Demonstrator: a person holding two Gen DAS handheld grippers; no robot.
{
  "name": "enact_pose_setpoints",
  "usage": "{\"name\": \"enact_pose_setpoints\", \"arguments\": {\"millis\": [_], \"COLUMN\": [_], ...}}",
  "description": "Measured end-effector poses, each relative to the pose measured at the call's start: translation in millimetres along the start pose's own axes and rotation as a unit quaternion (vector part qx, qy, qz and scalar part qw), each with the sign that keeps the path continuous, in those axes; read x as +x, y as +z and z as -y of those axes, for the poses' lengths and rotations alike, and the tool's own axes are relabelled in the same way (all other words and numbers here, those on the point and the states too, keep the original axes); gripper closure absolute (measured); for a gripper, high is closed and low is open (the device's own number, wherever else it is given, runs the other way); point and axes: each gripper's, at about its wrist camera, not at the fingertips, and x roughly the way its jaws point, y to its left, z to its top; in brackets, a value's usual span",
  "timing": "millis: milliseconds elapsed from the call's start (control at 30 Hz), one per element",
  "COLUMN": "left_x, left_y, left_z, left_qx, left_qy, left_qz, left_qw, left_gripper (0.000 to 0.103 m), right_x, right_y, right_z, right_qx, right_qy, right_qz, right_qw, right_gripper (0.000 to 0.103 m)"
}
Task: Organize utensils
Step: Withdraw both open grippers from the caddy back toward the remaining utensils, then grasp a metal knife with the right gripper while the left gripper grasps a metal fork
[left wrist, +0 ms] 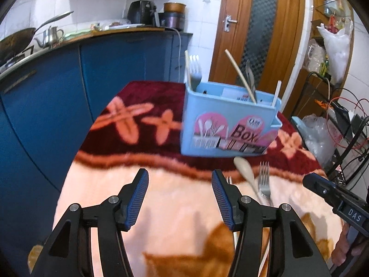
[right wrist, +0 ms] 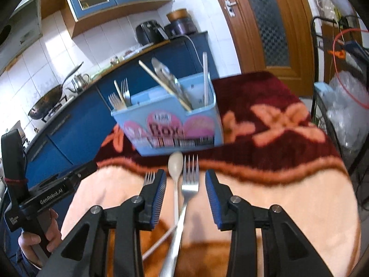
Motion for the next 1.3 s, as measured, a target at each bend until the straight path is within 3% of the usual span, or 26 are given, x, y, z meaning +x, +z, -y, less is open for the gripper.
{"name": "enact_pose_setpoints", "arguments": {"millis": [600,933,1033,1100,1300], "left_x": [-17,-29,-28,-28,-22], "left_y": [-35,-45,-46,-47,-48], "left_z": [-32,-50,-52,-52,-43], "left_qx": [-0.014,-0.033,-0.033,-0.034,-0.024], "left_qy": [0.026,0.032,0.032,0.030,0.022], "left_qz": [-0.019,-0.014,-0.015,-0.016,-0.027], "left_qw": [0.9994,0.9988,0.9988,0.9989,0.9991], "left_gripper": [0.045,0.045,0.045,0.045,0.045], "right_x": [11,31,36,39,34], "right_y": [-56,-60,-57,-55,-52], "right_z": [-37,-37,-35,-33,-25], "right_qx": [0.005,0.030,0.033,0.034,0.041], "right_qy": [0.031,0.013,0.007,-0.003,0.027], "right_qz": [-0.093,-0.115,-0.109,-0.105,-0.079], "right_qw": [0.995,0.993,0.993,0.994,0.996], "right_gripper": [0.065,0.066,0.070,0.086,0.097]}}
